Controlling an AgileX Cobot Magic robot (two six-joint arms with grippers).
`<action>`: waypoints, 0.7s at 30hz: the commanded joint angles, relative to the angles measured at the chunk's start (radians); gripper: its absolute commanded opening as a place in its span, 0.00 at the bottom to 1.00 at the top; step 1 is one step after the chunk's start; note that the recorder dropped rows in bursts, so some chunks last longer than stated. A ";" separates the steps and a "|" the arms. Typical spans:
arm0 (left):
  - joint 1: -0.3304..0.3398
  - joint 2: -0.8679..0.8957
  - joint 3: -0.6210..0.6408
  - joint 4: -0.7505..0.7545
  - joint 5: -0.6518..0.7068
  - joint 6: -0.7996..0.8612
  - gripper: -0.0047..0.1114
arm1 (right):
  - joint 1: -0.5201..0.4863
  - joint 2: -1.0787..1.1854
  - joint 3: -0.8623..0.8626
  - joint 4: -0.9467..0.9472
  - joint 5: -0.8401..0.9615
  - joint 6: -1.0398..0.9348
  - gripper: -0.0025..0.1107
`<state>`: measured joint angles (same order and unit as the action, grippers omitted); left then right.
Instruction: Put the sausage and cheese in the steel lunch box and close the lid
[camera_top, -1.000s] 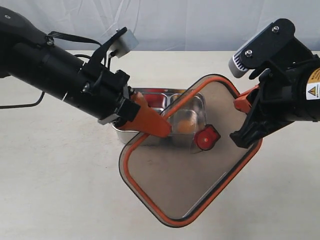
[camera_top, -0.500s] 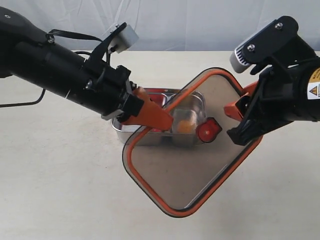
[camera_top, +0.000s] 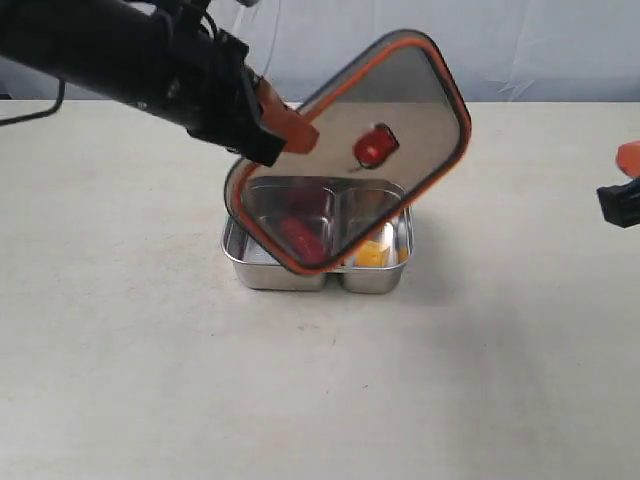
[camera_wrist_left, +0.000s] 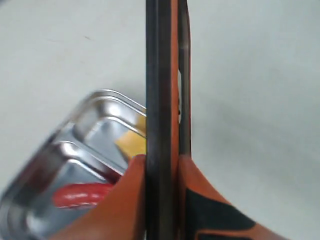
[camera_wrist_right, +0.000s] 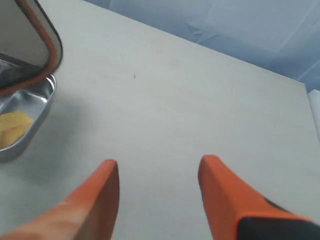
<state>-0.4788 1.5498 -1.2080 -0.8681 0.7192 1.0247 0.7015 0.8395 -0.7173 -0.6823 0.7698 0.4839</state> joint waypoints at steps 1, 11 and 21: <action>-0.002 -0.036 -0.038 0.242 -0.112 0.004 0.04 | -0.004 -0.037 0.003 -0.029 0.030 0.023 0.46; -0.181 -0.036 -0.001 0.825 -0.274 0.005 0.04 | -0.004 -0.039 0.003 -0.032 0.034 0.023 0.46; -0.264 0.017 0.125 1.044 -0.413 -0.001 0.04 | -0.004 -0.039 0.005 -0.048 0.049 0.023 0.46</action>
<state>-0.7364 1.5442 -1.1151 0.1443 0.3490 1.0326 0.7015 0.8066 -0.7173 -0.7181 0.8131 0.5045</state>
